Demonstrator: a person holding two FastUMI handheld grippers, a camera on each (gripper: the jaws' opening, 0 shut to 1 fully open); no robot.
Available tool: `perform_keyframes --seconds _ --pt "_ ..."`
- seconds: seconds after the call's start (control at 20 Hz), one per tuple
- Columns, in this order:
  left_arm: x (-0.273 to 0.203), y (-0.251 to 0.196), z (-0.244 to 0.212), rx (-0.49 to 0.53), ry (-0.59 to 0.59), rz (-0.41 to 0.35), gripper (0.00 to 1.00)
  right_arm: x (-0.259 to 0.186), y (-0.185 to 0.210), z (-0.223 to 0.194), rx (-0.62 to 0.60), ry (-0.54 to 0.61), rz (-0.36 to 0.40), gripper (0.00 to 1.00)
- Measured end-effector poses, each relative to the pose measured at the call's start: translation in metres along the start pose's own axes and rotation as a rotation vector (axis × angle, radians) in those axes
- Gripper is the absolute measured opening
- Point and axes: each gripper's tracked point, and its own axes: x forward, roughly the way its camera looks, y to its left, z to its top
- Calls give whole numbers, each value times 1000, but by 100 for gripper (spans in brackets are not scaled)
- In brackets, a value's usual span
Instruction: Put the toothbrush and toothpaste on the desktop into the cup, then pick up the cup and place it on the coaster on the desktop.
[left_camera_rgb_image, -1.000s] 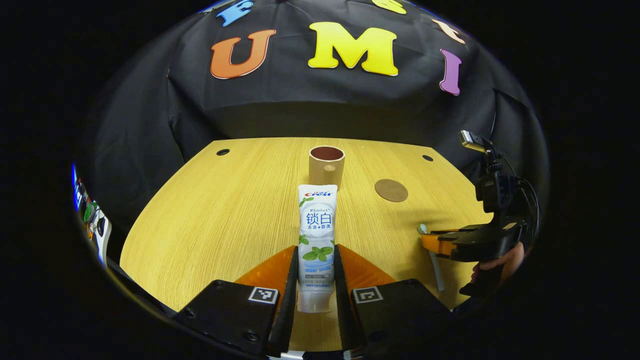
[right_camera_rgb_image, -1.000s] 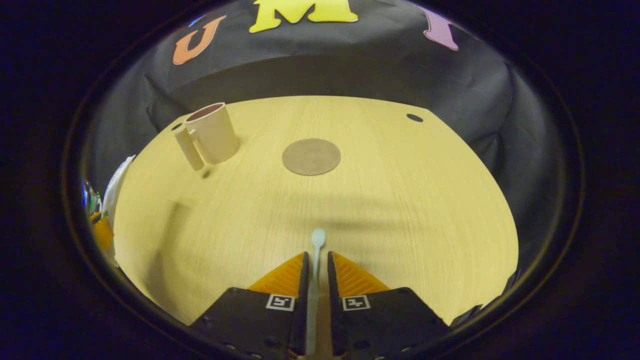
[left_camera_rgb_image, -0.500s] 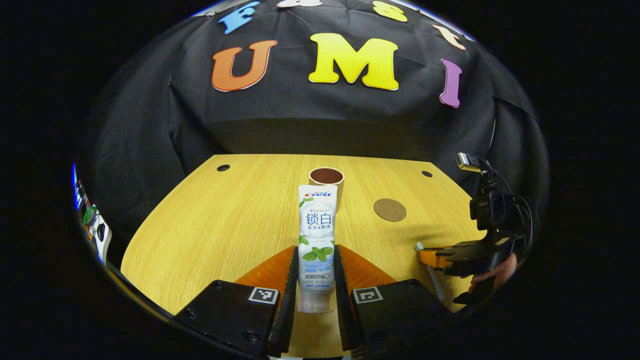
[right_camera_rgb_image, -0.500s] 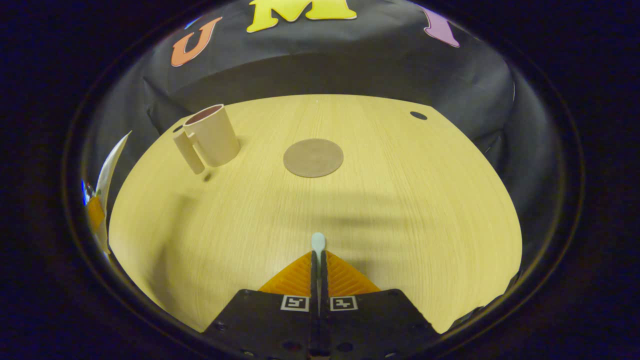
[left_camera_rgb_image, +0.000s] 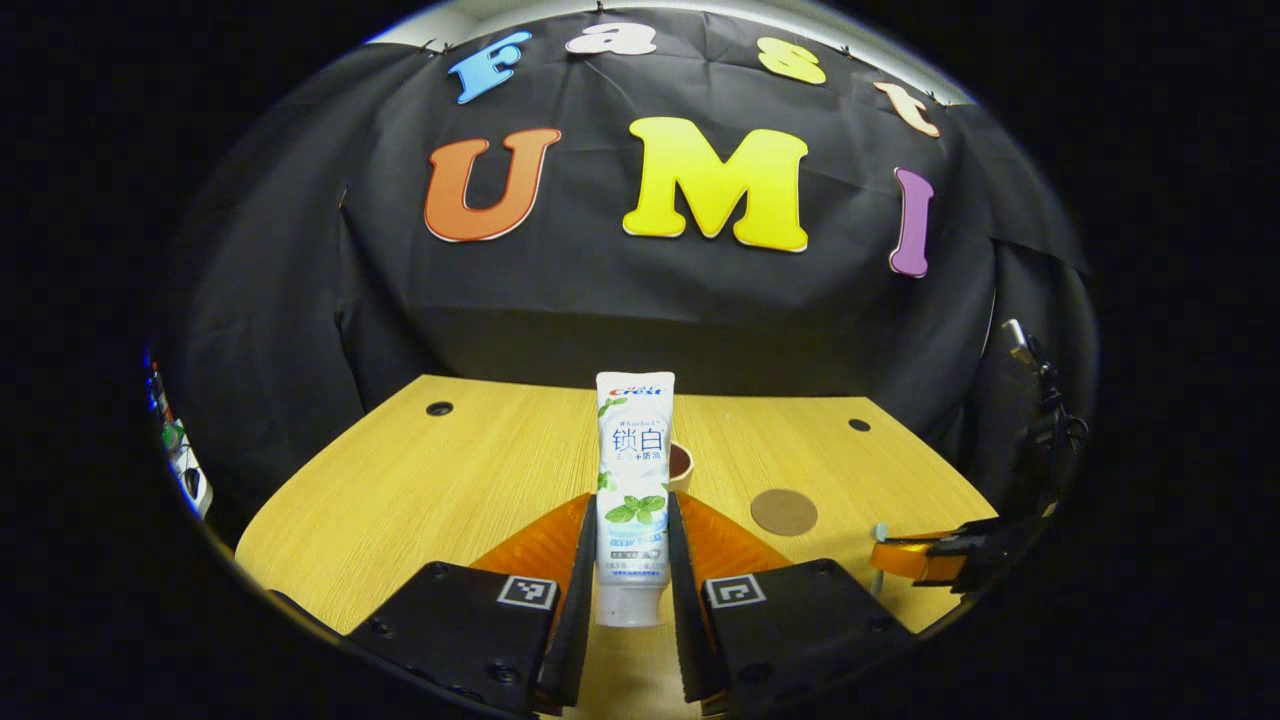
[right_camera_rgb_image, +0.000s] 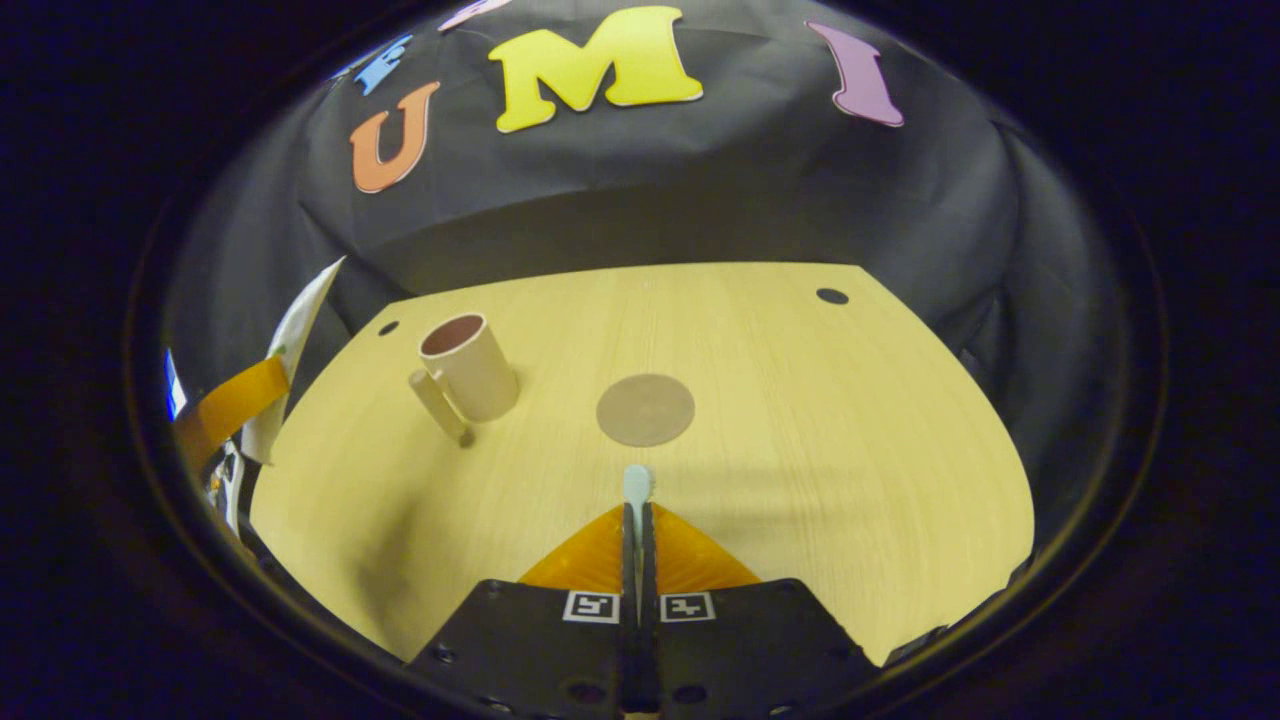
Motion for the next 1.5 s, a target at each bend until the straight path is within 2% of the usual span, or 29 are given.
perform_keyframes --seconds 0.05,0.1,0.15,0.2,0.7,0.75,0.8,0.9,0.95,1.0,1.2,1.25,1.3,1.5 --pt "9 0 8 4 -27 -5 40 -4 2 5 -4 -9 6 0" --pt "17 0 17 8 -56 -8 46 -9 3 8 -5 -15 10 0" --pt "25 0 25 9 -86 -9 33 -13 3 13 -7 -22 13 0" --pt "35 -2 33 5 -116 -13 40 -17 3 17 -12 -28 17 0" --pt "116 -20 57 -10 -284 -40 40 -37 4 47 -40 -59 35 0" --pt "126 -20 55 -15 -287 -40 47 -37 5 52 -45 -67 35 0" --pt "133 -19 51 -14 -289 -38 40 -37 6 54 -50 -73 37 0" --pt "147 -15 44 -7 -284 -30 40 -36 12 55 -54 -74 47 0" --pt "153 -15 40 -7 -277 -30 47 -34 14 55 -60 -72 53 0" --pt "157 -14 37 -6 -274 -29 40 -32 14 53 -68 -64 53 0" --pt "167 -14 30 12 -261 -30 40 -23 17 45 -66 -32 61 0" --pt "169 -14 26 9 -255 -31 48 -23 18 47 -71 -37 59 0" --pt "171 -15 23 6 -247 -30 41 -24 20 47 -79 -41 59 0" --pt "175 -14 13 3 -223 -24 41 -20 18 43 -103 -31 49 0"
